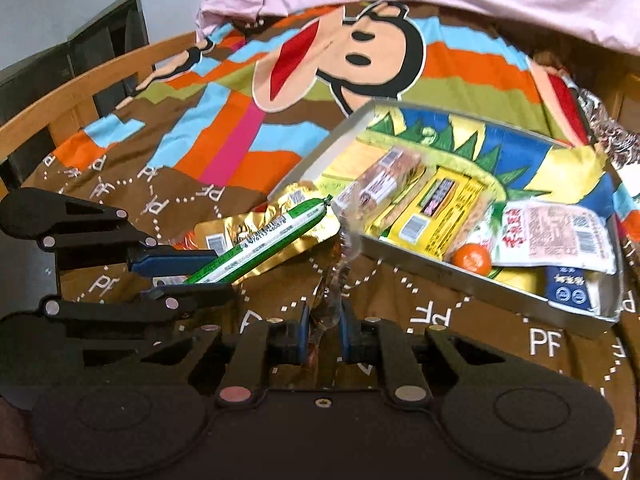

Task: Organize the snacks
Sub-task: 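Lift the green stick with left tool while right tool lifts the brown meat stick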

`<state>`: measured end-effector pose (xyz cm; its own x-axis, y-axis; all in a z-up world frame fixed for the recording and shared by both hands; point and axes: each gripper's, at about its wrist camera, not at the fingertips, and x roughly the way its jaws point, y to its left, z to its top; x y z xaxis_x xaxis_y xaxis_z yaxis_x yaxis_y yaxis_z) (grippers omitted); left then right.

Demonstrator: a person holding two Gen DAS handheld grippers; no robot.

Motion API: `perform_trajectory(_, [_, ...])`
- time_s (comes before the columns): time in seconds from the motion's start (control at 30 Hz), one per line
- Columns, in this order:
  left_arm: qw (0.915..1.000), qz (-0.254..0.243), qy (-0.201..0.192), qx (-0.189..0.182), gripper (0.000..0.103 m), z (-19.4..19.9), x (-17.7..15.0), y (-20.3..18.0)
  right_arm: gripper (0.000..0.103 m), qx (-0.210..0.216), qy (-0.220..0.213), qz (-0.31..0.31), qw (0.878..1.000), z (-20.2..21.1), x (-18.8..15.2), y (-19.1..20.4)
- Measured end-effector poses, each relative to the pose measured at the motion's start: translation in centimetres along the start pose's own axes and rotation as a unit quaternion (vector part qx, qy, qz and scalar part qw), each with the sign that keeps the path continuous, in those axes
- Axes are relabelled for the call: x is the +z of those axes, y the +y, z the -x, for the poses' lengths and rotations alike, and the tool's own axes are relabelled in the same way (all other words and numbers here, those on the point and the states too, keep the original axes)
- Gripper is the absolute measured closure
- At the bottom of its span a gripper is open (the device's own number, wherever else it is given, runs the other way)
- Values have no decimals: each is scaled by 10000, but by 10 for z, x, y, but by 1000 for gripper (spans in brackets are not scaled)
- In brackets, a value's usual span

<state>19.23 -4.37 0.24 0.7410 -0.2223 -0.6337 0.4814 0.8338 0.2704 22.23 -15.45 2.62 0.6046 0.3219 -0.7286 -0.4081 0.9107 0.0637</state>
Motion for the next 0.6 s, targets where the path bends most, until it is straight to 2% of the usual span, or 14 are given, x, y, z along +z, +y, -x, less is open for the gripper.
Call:
perform_trajectory(0.13, [9990,-226,-280,259,85,9,5,-10,88,-63,-169,9,9998,12,-1,-2])
perform_trajectory(0.6, [9933,-501,-731,737,85,22,8,-22,88,-159,-570,136,9982,28,0,-2])
